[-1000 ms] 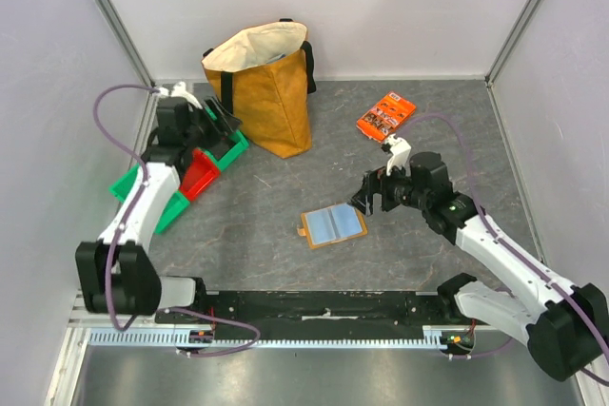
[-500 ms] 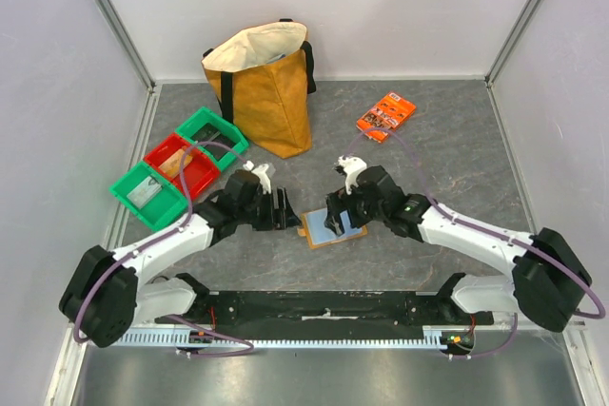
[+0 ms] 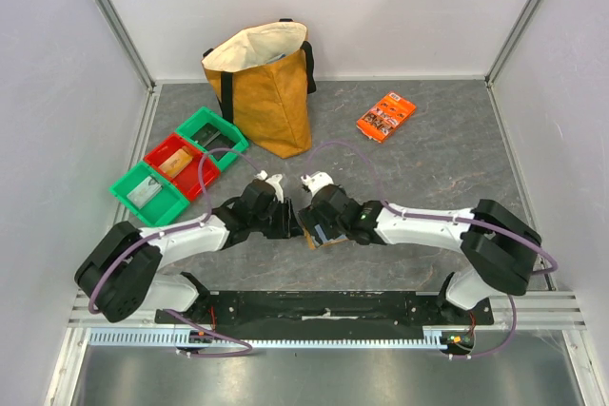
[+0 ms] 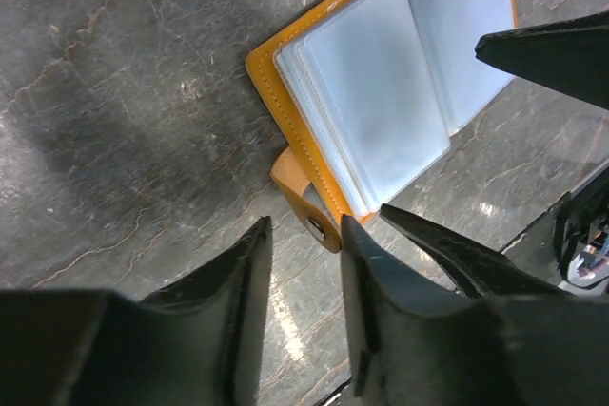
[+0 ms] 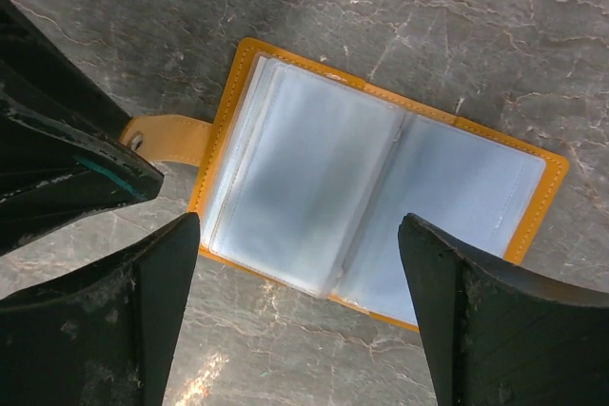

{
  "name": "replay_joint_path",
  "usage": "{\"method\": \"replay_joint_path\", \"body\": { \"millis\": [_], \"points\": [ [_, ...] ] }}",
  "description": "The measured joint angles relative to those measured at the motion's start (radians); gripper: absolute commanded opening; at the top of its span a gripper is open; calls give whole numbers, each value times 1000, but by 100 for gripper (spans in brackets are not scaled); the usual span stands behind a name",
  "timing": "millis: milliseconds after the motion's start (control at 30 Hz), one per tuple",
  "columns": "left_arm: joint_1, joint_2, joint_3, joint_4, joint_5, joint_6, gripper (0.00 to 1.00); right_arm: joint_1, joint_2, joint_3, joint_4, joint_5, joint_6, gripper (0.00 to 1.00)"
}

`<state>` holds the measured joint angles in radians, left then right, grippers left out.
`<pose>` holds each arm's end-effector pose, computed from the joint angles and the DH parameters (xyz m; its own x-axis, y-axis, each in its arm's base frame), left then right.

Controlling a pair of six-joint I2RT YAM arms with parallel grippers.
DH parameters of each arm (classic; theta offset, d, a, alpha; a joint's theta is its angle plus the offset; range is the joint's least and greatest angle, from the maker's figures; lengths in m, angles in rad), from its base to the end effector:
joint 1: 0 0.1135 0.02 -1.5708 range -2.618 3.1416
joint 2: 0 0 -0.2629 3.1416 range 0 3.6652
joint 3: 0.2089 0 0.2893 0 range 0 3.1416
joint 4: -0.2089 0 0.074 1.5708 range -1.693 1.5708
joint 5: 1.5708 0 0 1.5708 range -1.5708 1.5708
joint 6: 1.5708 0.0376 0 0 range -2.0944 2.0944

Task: Take the credit cards out of the card holder
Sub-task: Remove the credit card from the card holder.

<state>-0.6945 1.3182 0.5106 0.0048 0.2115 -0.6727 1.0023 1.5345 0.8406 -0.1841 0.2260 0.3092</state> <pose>0.2026 -0.1790 0.1253 -0.8920 -0.0499 -0.4493 0.2327 0.8014 -0.5510 0.1886 0.2795 0.1562 -0.6211 -0.4213 -0.6609 -0.5829 0.8120 0.0301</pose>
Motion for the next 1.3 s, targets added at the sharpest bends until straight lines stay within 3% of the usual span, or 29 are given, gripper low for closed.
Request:
{"method": "replay_joint_path", "body": {
  "millis": [100,300,1300],
  "points": [
    [-5,1,-19,17,0,-11,12,32,44,15,-5,53,17,91],
    [-6,-5,-63,37,-1,-17,2,49,67,16,-18,122,45,89],
    [-8,-117,-140,46,-1,-35,2,108,69,19,-48,176,88,80]
  ]
}}
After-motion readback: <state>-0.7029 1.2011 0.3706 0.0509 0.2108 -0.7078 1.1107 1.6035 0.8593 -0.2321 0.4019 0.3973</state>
